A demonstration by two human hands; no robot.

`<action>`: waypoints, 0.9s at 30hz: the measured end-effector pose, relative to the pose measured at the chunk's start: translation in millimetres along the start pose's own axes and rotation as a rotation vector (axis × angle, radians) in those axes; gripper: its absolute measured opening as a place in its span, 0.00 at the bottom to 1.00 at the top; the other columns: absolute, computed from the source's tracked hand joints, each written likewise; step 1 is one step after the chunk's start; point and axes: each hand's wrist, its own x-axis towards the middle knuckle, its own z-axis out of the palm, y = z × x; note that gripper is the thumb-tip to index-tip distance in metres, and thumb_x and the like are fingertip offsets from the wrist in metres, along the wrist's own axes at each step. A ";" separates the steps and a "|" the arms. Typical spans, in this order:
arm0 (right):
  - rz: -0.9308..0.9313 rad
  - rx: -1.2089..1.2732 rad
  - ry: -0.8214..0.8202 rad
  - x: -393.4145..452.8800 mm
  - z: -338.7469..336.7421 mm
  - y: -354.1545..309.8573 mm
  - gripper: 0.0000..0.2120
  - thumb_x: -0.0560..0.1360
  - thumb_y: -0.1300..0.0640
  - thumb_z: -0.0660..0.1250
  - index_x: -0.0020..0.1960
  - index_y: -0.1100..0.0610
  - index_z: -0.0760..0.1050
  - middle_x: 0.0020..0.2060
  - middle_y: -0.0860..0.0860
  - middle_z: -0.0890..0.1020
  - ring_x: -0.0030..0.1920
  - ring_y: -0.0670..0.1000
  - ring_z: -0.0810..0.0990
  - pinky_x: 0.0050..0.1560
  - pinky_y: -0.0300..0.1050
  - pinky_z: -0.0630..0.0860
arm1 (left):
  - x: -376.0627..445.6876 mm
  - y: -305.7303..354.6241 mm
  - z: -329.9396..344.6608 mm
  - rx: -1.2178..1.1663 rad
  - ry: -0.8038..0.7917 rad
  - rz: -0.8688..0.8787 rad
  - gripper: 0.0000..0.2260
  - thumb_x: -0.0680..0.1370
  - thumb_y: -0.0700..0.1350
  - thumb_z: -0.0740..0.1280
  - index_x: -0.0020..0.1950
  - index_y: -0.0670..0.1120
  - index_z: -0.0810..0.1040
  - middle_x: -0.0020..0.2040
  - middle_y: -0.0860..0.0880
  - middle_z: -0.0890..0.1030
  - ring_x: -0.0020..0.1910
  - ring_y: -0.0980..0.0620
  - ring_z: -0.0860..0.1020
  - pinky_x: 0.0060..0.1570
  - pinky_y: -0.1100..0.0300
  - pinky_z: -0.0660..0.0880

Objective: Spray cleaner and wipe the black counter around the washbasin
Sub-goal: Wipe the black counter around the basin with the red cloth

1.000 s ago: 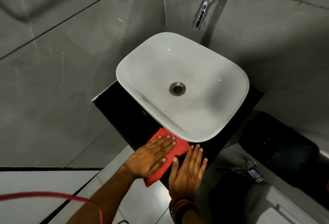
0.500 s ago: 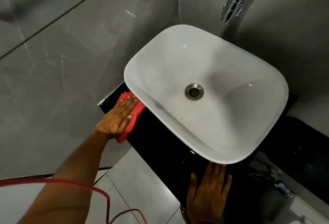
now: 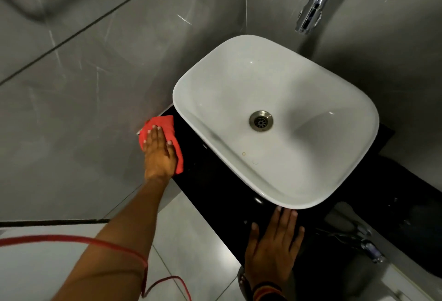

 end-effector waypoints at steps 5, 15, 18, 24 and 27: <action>0.003 0.051 -0.053 0.9 -7.3 0.3 0.35 0.84 0.42 0.48 0.78 0.68 0.64 0.79 0.65 0.66 0.81 0.65 0.63 0.81 0.66 0.55 | -81.3 42.0 23.5 -0.031 0.006 0.050 0.28 0.83 0.46 0.53 0.81 0.34 0.59 0.83 0.34 0.59 0.84 0.36 0.57 0.84 0.41 0.50; 0.102 0.654 -0.084 -2.3 -46.2 15.5 0.45 0.81 0.30 0.39 0.83 0.63 0.57 0.84 0.55 0.55 0.84 0.55 0.54 0.84 0.56 0.46 | -220.0 100.0 63.8 0.038 -0.207 0.535 0.27 0.87 0.51 0.54 0.84 0.43 0.56 0.85 0.46 0.55 0.86 0.48 0.51 0.83 0.43 0.53; 0.109 0.741 -0.074 -2.6 -55.9 30.2 0.43 0.81 0.31 0.43 0.83 0.62 0.57 0.84 0.55 0.56 0.84 0.54 0.53 0.84 0.52 0.48 | -246.7 115.3 76.5 0.082 -0.300 0.683 0.28 0.88 0.54 0.51 0.86 0.47 0.51 0.86 0.48 0.51 0.86 0.52 0.45 0.85 0.47 0.47; 0.079 0.809 -0.142 -17.2 -58.8 34.9 0.35 0.81 0.40 0.46 0.79 0.59 0.67 0.80 0.49 0.65 0.83 0.52 0.60 0.84 0.49 0.51 | -255.0 131.8 64.2 0.025 -0.394 0.789 0.27 0.88 0.54 0.53 0.86 0.48 0.50 0.86 0.50 0.51 0.85 0.58 0.41 0.82 0.60 0.35; 0.074 0.655 -0.201 -17.3 -51.4 24.6 0.39 0.79 0.37 0.43 0.81 0.61 0.63 0.83 0.53 0.62 0.84 0.52 0.54 0.84 0.54 0.45 | -258.3 112.8 52.6 -0.171 -0.281 0.579 0.26 0.88 0.49 0.54 0.85 0.47 0.53 0.86 0.50 0.52 0.85 0.58 0.46 0.85 0.56 0.43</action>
